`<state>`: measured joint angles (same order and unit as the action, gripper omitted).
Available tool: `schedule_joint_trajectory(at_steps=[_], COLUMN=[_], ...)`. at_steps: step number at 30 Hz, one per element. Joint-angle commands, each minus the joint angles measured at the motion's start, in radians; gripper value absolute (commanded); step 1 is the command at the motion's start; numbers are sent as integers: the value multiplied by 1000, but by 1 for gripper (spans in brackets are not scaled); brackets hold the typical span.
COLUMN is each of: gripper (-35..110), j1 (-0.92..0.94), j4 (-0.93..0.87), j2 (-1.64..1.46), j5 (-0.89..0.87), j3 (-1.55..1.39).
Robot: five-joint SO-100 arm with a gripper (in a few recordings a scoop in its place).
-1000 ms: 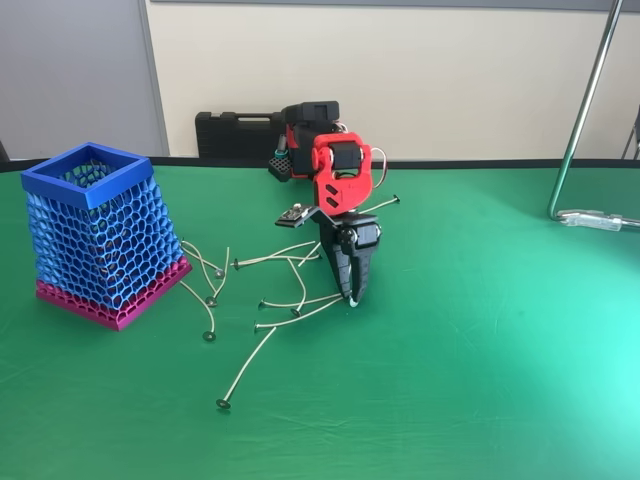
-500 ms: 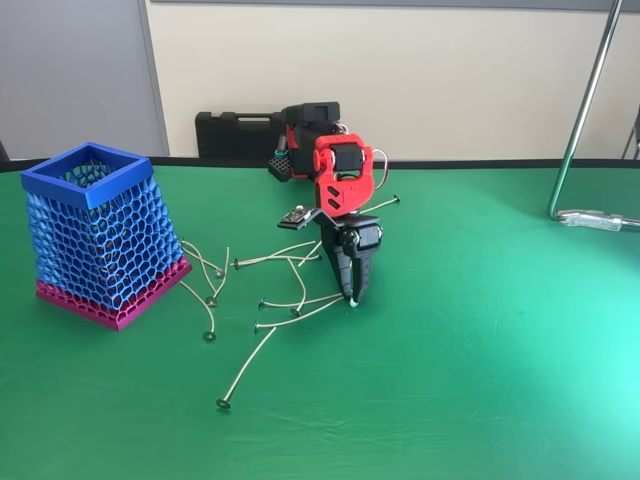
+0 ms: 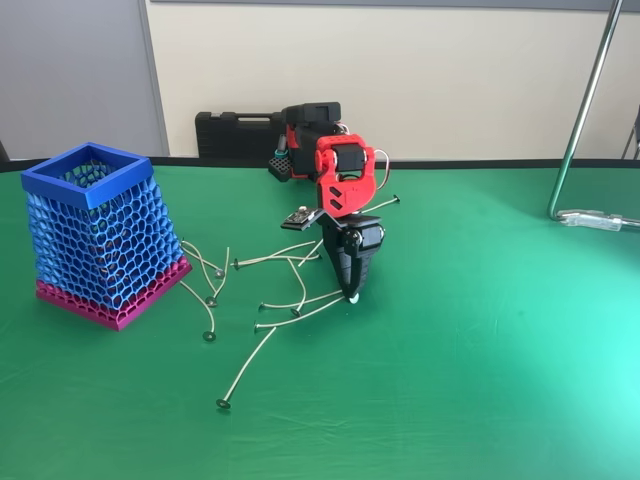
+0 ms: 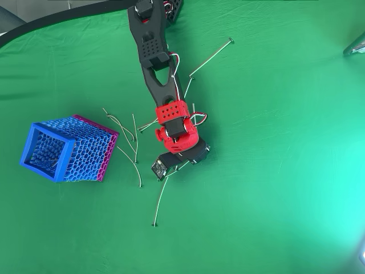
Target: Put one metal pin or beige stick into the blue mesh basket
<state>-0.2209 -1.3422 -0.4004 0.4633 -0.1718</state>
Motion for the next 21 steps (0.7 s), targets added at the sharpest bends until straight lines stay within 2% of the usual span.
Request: schedule_joint_trajectory(at_steps=[1,12,21], gripper=[0,0,0], j1=[-5,-5,6], j4=[-3,-26,-143], j2=[-5,-77,-152], j5=[8,-26,-55], j3=[37,23,126])
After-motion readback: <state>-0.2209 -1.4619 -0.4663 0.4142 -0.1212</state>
